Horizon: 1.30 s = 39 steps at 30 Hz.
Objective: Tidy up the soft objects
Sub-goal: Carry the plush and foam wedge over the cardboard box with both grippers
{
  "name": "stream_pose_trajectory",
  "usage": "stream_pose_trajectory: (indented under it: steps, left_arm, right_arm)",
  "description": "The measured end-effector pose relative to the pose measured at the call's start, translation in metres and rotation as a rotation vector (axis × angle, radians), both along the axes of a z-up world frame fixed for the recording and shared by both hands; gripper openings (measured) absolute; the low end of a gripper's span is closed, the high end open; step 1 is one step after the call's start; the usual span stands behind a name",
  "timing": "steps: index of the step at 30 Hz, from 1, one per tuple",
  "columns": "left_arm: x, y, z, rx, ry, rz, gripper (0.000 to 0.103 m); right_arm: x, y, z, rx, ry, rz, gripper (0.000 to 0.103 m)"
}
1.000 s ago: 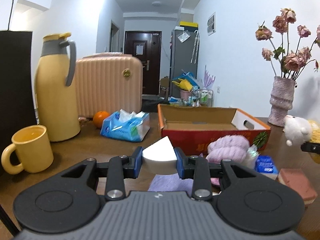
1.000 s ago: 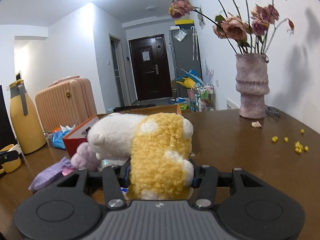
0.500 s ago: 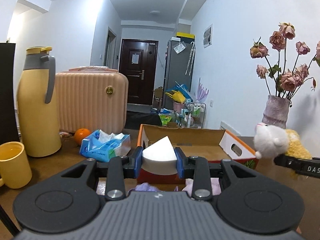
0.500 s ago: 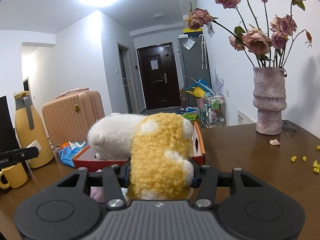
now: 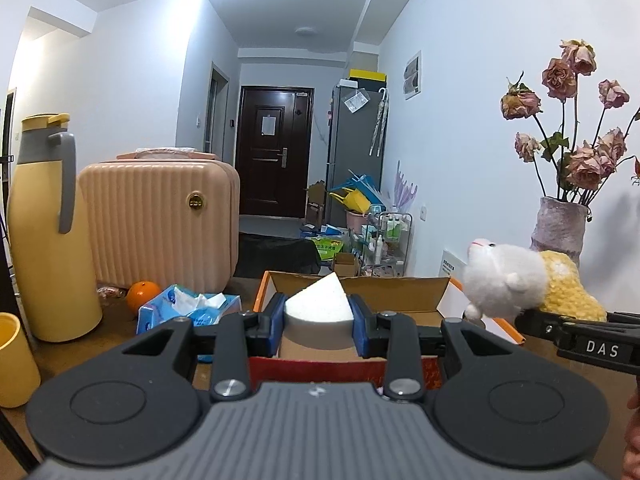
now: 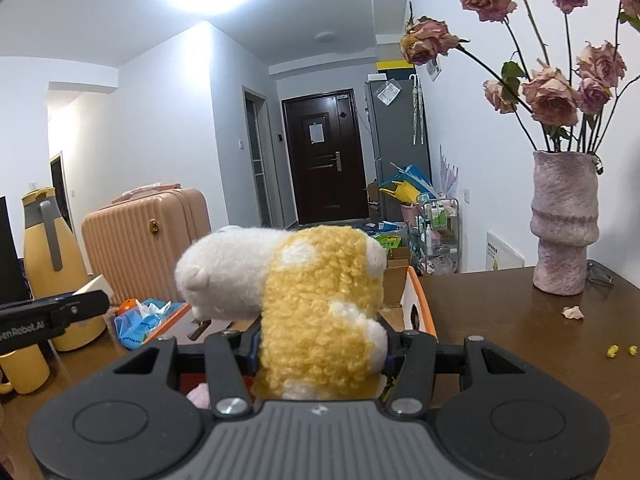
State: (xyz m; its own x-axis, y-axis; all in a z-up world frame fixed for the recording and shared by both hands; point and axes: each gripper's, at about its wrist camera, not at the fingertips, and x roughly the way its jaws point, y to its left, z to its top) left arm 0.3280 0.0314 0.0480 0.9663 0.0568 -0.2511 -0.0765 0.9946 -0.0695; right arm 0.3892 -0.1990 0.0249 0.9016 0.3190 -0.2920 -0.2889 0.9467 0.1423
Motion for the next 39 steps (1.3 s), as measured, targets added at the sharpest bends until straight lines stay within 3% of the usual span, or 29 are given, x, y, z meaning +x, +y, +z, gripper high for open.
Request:
stream_pose_trajectory:
  steps: [39]
  left_arm:
    - [0.113,0.006,-0.014,-0.003,0.083,0.05,0.034]
  right_arm:
    - [0.109,0.029,-0.012,-0.083,0.132,-0.013,0.05]
